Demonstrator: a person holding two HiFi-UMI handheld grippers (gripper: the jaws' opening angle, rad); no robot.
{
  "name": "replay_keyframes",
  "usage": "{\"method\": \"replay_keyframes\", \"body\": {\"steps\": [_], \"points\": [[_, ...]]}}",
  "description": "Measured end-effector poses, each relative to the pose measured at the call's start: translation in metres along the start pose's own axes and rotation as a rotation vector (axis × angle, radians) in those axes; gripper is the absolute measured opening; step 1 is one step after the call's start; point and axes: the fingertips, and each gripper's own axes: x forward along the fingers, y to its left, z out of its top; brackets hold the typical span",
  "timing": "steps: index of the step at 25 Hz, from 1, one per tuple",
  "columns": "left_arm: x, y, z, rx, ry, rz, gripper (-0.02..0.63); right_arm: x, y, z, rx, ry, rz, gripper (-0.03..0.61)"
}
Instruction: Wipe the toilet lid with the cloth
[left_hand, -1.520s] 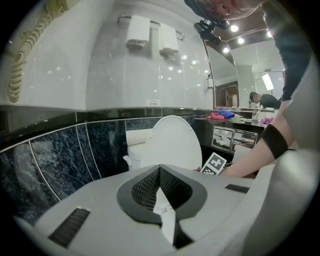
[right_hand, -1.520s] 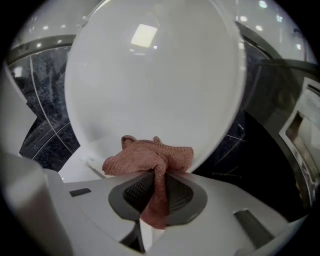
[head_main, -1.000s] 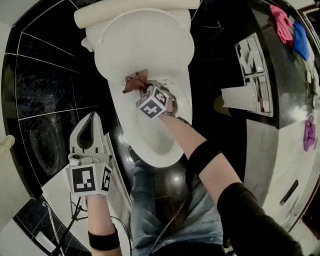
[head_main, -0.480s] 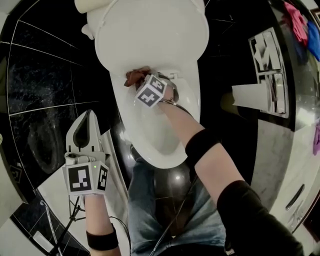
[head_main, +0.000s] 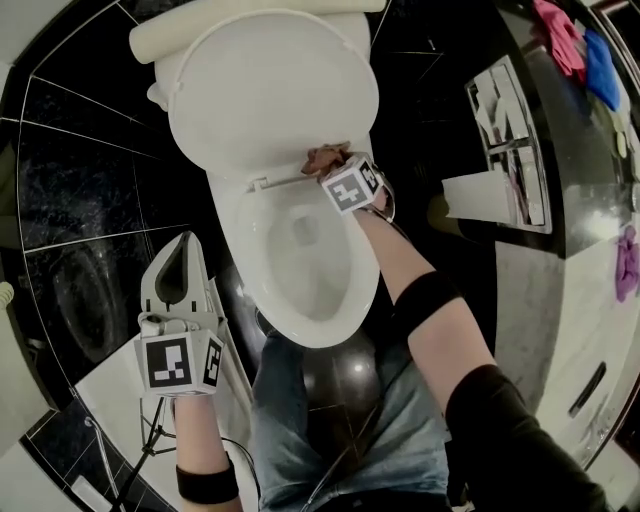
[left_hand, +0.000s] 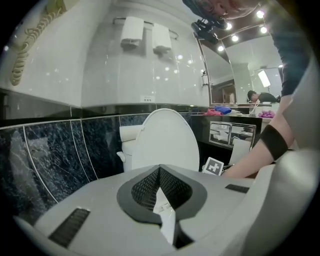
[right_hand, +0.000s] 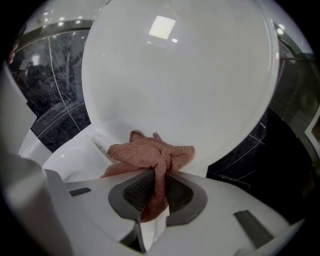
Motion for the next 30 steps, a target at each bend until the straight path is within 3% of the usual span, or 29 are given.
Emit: {"method": "replay_keyframes", "body": {"steps": [3,8,14,19,25,27,30], "points": [[-0.002,-0.004,0.007,-0.016,0.007,0.001,0.002,-0.025,-0.003,0.010,0.002,-0.037,-0.018,0.075],[-0.007,-0.020,0.037,-0.042,0.017,-0.010,0.002,-0.111,0.006,0.064,-0.092,-0.190,-0.014,0.077],[-0.020,-0.022,0.086,-0.086,0.024,-0.012,0.002,-0.240,0.016,0.150,-0.240,-0.369,-0.020,0.078],[-0.023,-0.013,0.116,-0.114,-0.004,-0.004,0.002,-0.307,0.020,0.237,-0.419,-0.465,-0.071,0.078],[-0.020,-0.003,0.139,-0.106,-0.022,-0.003,0.002,-0.300,0.043,0.304,-0.626,-0.453,-0.098,0.078],[-0.018,0.002,0.138,-0.097,-0.031,0.002,0.002,-0.281,0.039,0.309,-0.626,-0.427,-0.116,0.078],[-0.019,0.010,0.133,-0.077,-0.044,0.007,0.002,-0.264,0.016,0.304,-0.520,-0.399,-0.136,0.078]]}}
